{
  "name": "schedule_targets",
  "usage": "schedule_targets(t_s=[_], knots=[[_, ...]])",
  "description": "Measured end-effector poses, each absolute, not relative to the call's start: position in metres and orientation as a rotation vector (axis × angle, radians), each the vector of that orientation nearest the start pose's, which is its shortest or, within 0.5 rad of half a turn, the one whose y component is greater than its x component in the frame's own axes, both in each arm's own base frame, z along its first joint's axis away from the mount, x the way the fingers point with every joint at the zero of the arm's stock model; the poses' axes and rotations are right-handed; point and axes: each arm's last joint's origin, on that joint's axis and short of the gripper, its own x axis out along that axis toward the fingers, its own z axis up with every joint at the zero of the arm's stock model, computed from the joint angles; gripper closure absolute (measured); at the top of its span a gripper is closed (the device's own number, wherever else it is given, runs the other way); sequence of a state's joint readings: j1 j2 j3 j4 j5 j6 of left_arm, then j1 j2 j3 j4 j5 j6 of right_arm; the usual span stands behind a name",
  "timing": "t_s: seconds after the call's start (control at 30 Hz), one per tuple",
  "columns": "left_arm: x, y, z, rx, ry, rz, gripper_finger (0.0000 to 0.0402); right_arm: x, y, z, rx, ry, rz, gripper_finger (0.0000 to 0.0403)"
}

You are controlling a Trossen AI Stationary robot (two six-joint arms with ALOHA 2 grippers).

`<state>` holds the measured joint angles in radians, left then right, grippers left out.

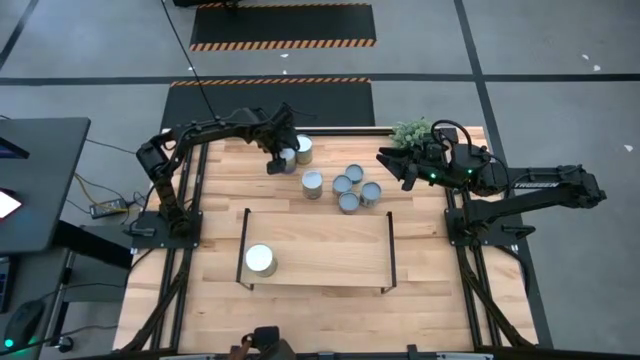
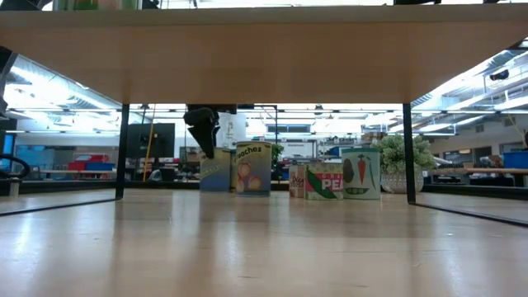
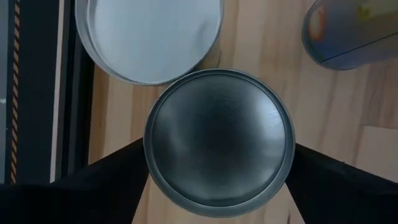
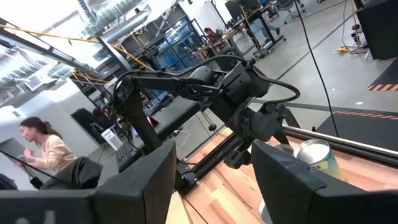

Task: Pick and place cans onto a shelf
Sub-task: Put the canned peas on the shelf

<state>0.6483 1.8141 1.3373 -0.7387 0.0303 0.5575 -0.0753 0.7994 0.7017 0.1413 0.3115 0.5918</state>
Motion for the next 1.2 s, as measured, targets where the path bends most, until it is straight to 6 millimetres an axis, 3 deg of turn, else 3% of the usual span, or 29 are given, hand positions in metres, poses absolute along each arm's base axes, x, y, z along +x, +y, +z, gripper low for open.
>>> schedule_targets(t_s=[0.17, 0.43, 1.03, 1.2], knots=[[0.290, 0.217, 0.210, 0.066, 1.257, 0.193, 0.0088, 0.180, -0.022, 0.333, 0.597, -0.158, -0.362, 0.0186], [0.288, 0.216, 0.213, 0.026, 1.262, 0.219, 0.0086, 0.180, -0.022, 0.333, 0.597, -0.158, -0.362, 0.0186], [0.271, 0.180, 0.280, -0.078, 1.251, 0.279, 0.0105, 0.180, -0.022, 0.332, 0.580, -0.151, -0.365, 0.0186], [0.273, 0.176, 0.282, -0.030, 1.219, 0.256, 0.0114, 0.180, -0.022, 0.333, 0.577, -0.157, -0.363, 0.0186]])
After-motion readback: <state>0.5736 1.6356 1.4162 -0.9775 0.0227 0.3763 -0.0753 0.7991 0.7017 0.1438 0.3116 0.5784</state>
